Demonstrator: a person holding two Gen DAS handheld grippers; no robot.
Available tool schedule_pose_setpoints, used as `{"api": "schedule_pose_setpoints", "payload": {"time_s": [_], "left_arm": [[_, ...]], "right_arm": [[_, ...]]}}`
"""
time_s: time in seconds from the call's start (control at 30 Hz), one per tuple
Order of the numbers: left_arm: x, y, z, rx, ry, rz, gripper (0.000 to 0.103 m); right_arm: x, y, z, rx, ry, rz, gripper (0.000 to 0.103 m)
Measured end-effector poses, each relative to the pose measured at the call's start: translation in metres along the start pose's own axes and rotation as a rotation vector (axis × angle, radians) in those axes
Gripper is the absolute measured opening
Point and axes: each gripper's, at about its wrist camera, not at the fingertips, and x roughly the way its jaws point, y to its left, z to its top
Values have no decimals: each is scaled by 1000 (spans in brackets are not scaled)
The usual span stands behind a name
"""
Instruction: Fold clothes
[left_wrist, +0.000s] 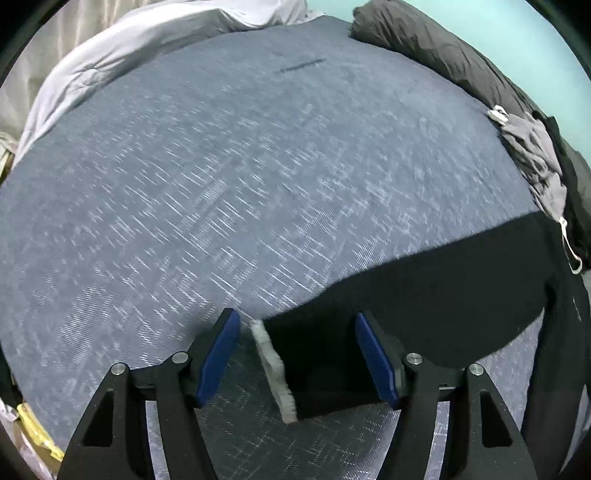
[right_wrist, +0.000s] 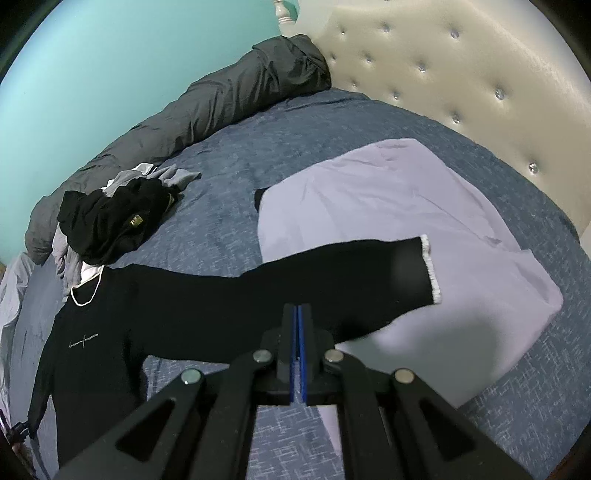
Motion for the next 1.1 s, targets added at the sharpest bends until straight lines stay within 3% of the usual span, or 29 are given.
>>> {"api": "schedule_pose_setpoints", "payload": {"time_s": [0.13, 0.2, 0.3, 0.5, 0.63, 0.9, 0.97, 1.03, 1.1], "left_arm": [[4, 3, 0, 5, -6, -20, 43], [3, 4, 2, 18, -11, -40, 18], [-3, -3, 6, 73, -36, -27, 10], [-32, -4, 36, 83, -159, 12, 8], [-40, -5, 60, 99, -181, 45, 8], [-18, 1, 89, 79, -133, 74, 9], [-6, 9, 91, 25, -84, 65, 15], [-1, 14, 86, -9, -59, 67, 28], [-1, 17, 81, -18, -56, 72, 29]], "right_arm": [[-7, 9, 3, -7, -8, 1, 1], [-10, 14, 4, -15, -12, 4, 1], [-13, 20, 5, -25, -16, 7, 1], [-19, 26, 4, -34, -16, 2, 1], [-23, 27, 3, -37, -15, -7, 1], [-28, 26, 1, -54, -2, -52, 1], [-28, 25, 1, -53, 1, -60, 1], [-26, 22, 1, -49, 5, -62, 1], [-23, 17, 1, -45, 11, -68, 1]]}}
